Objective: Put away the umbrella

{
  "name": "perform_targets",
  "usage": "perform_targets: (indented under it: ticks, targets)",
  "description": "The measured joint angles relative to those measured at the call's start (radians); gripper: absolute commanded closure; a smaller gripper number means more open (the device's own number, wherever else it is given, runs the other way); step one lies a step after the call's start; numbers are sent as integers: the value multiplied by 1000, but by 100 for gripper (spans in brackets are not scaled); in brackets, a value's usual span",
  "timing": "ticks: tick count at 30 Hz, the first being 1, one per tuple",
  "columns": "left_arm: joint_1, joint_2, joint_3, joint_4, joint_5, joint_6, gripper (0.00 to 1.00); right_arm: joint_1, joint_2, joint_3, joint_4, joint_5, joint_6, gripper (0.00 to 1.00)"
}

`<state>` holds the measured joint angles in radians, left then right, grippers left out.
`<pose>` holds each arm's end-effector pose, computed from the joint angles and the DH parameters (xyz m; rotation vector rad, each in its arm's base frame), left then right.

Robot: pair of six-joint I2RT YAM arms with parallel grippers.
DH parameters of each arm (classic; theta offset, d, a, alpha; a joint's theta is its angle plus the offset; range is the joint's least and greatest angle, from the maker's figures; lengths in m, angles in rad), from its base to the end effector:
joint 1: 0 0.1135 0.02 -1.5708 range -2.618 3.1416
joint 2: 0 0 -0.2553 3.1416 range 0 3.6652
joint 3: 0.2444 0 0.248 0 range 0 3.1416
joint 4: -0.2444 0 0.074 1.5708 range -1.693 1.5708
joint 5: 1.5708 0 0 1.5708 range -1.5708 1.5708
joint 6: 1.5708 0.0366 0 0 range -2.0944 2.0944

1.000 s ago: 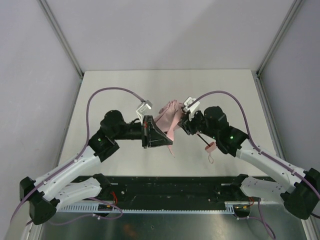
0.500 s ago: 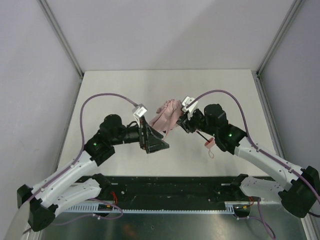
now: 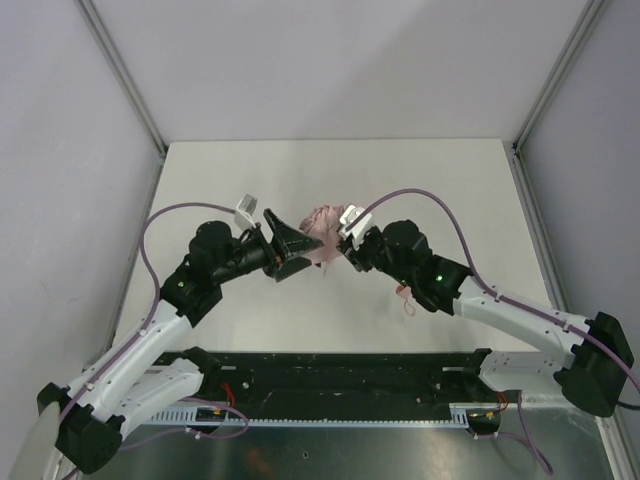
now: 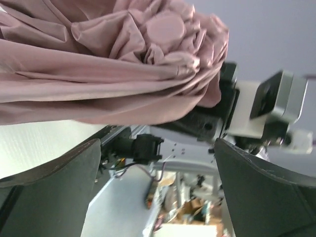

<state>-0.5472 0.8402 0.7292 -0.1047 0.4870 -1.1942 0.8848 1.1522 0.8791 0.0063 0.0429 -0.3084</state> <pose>0.1613 -0.1183 0.3139 -0.2645 2.0845 -1.5977 0.1727 0.2085 0.3105 -1.0157 1.5496 0.3638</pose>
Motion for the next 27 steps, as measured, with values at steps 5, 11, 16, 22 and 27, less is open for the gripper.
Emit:
perform_targets:
  ticks: [5, 11, 16, 22, 27]
  targets:
    - [0, 3, 4, 2, -105, -154, 1, 45, 31, 0, 14, 53, 0, 100]
    - [-5, 3, 6, 19, -204, -255, 1, 74, 31, 3, 13, 72, 0, 100]
    - [-18, 21, 18, 22, -271, -268, 1, 97, 32, 18, 9, 74, -1, 100]
    - [-37, 70, 50, 74, -305, -253, 1, 121, 44, 40, 1, 86, -4, 100]
    - [-56, 87, 48, 106, -332, -233, 2, 122, 56, 49, -3, 102, -7, 100]
